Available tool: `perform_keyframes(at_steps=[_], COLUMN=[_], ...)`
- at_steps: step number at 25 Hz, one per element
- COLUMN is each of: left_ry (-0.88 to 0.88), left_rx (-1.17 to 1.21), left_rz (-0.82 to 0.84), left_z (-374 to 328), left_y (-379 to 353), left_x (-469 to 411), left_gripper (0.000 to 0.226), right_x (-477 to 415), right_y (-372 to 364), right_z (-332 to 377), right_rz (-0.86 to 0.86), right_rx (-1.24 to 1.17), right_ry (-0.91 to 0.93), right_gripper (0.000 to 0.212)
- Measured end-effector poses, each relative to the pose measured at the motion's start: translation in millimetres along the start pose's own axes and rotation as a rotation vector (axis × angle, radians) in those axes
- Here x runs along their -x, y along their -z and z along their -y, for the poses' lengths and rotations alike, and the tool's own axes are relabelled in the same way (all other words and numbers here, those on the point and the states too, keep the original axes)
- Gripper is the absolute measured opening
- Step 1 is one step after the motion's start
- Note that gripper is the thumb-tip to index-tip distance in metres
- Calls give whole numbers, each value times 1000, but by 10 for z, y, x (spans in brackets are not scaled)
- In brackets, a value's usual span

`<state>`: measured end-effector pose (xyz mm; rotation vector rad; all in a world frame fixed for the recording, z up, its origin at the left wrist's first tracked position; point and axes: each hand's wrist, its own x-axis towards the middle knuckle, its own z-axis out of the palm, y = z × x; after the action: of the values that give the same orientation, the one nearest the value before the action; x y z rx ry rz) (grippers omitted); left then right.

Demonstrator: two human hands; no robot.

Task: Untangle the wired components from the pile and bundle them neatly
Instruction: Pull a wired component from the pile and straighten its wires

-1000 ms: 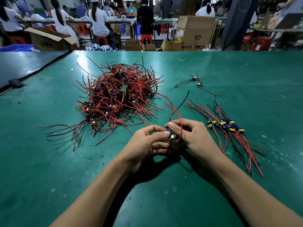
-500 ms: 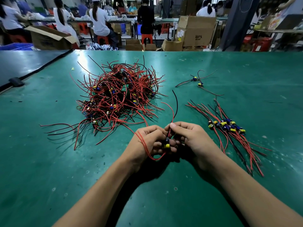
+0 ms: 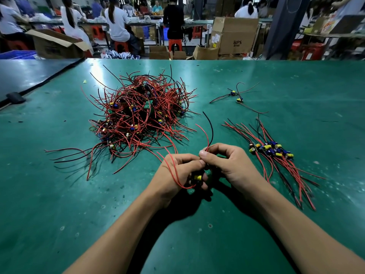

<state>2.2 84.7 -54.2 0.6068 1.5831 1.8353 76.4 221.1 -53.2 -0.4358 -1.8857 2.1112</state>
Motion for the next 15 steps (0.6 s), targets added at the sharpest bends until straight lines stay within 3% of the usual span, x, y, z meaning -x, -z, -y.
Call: perform_keyframes(at_steps=[7,10,13,15], left_ry=[16,17,5,-6], left_rx=[-19,-14,-11,7], left_rz=[64,89,66,13], left_z=[-4,-22,-19,-1], left_y=[-16,-27,-46,-76], left_x=[8,27,43,30], left_gripper=[15,13,13,16], right_x=[-140,-164,-159,-142], right_y=[83,30,-63,-95], right_z=[-49,-57,-46,-45], right_rz=[-242,-278,-213,-175], right_rx=[194,57,-256,-305], right_ry=[118,73,-9,-72], right_gripper=[14,16,20,22])
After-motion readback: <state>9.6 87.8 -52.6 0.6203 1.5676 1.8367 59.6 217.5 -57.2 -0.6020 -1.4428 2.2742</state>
